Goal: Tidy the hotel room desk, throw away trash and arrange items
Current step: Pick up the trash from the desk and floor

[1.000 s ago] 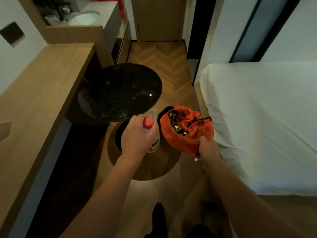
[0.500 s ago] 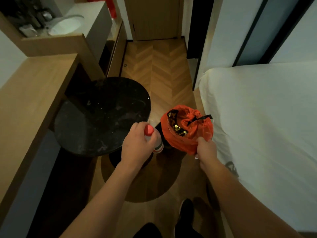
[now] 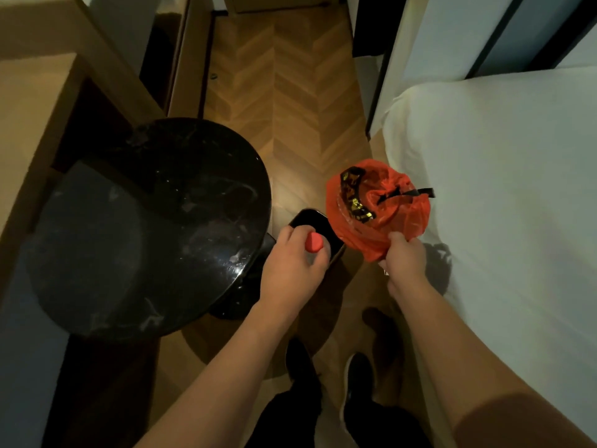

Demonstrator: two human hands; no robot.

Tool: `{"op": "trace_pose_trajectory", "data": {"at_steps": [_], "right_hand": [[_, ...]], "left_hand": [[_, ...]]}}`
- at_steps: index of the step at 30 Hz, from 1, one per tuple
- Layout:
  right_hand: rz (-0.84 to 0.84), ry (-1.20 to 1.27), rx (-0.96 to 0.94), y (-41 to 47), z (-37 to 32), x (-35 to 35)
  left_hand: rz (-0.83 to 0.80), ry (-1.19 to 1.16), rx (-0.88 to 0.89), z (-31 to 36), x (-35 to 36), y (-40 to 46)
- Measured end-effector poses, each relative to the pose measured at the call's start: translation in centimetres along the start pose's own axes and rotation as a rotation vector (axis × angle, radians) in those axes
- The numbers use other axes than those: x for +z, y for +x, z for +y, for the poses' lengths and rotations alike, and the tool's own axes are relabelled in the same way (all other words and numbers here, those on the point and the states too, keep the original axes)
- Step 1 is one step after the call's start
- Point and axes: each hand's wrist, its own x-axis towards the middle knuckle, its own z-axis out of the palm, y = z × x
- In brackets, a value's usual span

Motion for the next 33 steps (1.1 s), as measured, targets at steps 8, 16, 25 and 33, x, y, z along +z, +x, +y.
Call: {"op": "trace_pose_trajectory", "data": {"at_steps": [8,16,25,33], "right_hand": [[-0.019,0.034,-0.091,15.1,10.3,5.9],[-0.013,-0.026,-0.339,30.0,22.2,10.3],[-0.06,-0.139,-0.443,37.9,26.4,13.8],[-0.044,-0.219,-0.48,39.5,25.7,14.2]], "left_hand": [[0.142,0.014,-0.068,-10.8,14.7,7.0],[0.184,-0.065,0.056,-24.2,29.2,13.7],[0.263,0.112,0.087,-32.8,34.0,17.8],[0.222,0.283,0.033,-35.6,34.6,19.8]]}}
